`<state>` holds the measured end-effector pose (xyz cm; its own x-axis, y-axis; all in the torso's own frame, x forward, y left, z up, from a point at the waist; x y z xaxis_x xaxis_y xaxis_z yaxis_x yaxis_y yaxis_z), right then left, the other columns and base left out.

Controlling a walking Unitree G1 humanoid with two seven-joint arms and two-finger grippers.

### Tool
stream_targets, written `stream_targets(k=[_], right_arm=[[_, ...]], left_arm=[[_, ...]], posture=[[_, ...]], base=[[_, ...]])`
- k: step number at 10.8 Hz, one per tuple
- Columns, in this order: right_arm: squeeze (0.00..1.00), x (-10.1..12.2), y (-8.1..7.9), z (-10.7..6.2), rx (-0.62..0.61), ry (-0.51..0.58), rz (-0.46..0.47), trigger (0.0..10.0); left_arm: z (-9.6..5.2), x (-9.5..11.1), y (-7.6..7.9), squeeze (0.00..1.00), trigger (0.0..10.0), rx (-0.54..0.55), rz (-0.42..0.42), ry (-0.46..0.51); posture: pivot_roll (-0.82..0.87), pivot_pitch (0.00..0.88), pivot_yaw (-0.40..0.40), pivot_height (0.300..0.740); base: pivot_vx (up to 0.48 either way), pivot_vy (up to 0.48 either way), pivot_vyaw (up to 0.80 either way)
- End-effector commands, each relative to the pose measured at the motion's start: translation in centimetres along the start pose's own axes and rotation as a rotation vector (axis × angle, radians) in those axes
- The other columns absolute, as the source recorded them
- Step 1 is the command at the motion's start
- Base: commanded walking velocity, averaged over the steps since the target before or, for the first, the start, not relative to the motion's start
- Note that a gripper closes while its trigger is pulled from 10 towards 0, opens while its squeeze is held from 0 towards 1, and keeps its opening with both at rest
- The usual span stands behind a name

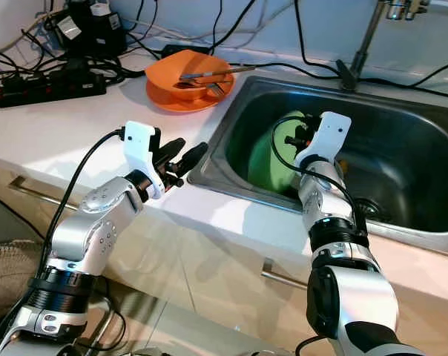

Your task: Kitchen organization

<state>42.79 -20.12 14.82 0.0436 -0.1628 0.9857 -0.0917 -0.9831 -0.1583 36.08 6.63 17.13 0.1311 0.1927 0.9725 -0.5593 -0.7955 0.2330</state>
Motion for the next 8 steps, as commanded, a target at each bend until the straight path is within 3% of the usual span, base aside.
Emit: stream_targets(k=[1,4,5,8], right_arm=[[1.00,0.3,-1.0,0.2,0.029,0.007,-0.014,10.0],[1.00,0.1,-1.2,0.1,0.033,0.009,-0.030,10.0],[0.00,0.4,-0.9,0.0,0.023,0.032,-0.065,10.0],[0.00,1.3,-1.2,-0.2,0.063,0.091,-0.129,10.0]], left_arm=[[-0.1,-0.2,0.2,0.00,10.0,-0.010,0.015,-0.005],[-0.1,-0.2,0.1,0.00,10.0,-0.005,0.017,-0.004],[0.0,-0.2,-0.2,0.00,10.0,0.013,0.021,0.001],[0.0,0.4,-2.0,0.00,10.0,0.138,0.082,0.056]], posture=[[0.09,0.000,0.041,0.740],[0.09,0.000,0.040,0.740],[0.08,0.000,0.041,0.740],[0.08,0.009,0.039,0.740]], base=[[0.000,0.000,0.00],[0.000,0.000,0.00],[0.000,0.000,0.00],[0.000,0.000,0.00]])
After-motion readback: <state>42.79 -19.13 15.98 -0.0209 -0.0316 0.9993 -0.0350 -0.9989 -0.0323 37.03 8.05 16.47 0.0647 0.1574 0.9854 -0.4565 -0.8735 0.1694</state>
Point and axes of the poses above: a point about 5 cm out from each wrist's last joint towards the gripper, its own z axis pointing out of the wrist towards the gripper, its own x axis along the axis of the wrist's last joint, y = z × x, the point moved 4 cm from there along z, pointing out of the wrist towards the gripper, and after that the axes turned 4 degrees about -z, right-handed, at the moved point
